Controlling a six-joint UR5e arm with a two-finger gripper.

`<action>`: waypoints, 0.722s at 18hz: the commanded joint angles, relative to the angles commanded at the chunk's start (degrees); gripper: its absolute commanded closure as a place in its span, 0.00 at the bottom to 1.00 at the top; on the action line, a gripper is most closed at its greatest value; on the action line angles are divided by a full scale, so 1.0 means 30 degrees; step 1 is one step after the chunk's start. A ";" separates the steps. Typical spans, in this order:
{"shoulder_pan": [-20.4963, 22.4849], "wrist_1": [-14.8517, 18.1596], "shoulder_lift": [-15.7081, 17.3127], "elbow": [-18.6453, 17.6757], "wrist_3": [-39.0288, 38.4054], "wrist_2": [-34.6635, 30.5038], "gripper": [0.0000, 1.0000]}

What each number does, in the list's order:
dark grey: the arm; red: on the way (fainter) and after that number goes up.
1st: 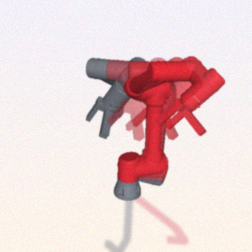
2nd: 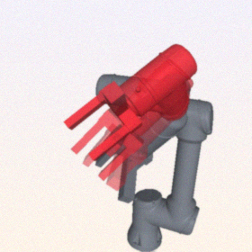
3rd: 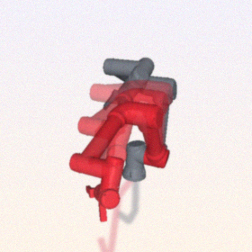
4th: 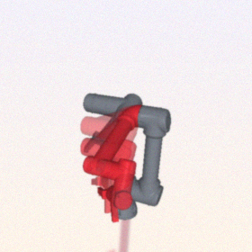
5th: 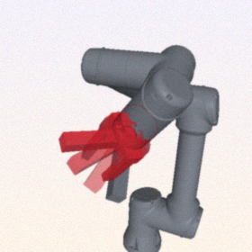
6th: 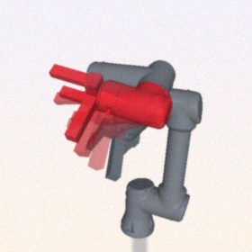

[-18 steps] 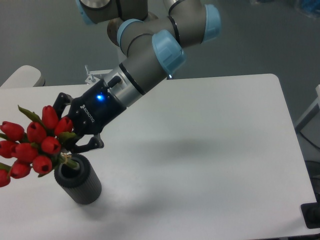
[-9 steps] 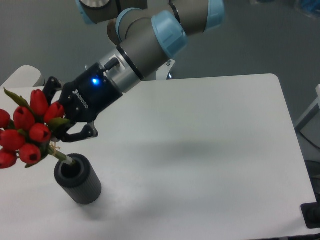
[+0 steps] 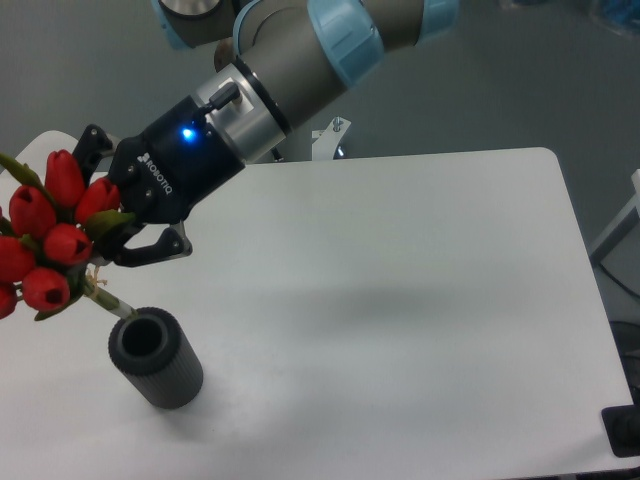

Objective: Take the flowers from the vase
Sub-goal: 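Carry the tulip bunch up and away from the vase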

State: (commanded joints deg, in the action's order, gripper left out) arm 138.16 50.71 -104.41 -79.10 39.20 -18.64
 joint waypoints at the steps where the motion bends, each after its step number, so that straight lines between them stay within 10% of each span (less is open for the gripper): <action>1: 0.0524 0.0000 -0.0087 0.0146 0.0059 0.0351 0.62; 13: 0.3809 -0.0117 -0.0614 -0.0350 0.0993 0.1585 0.62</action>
State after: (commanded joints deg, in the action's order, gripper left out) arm 149.58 50.36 -106.26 -80.15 42.18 -13.89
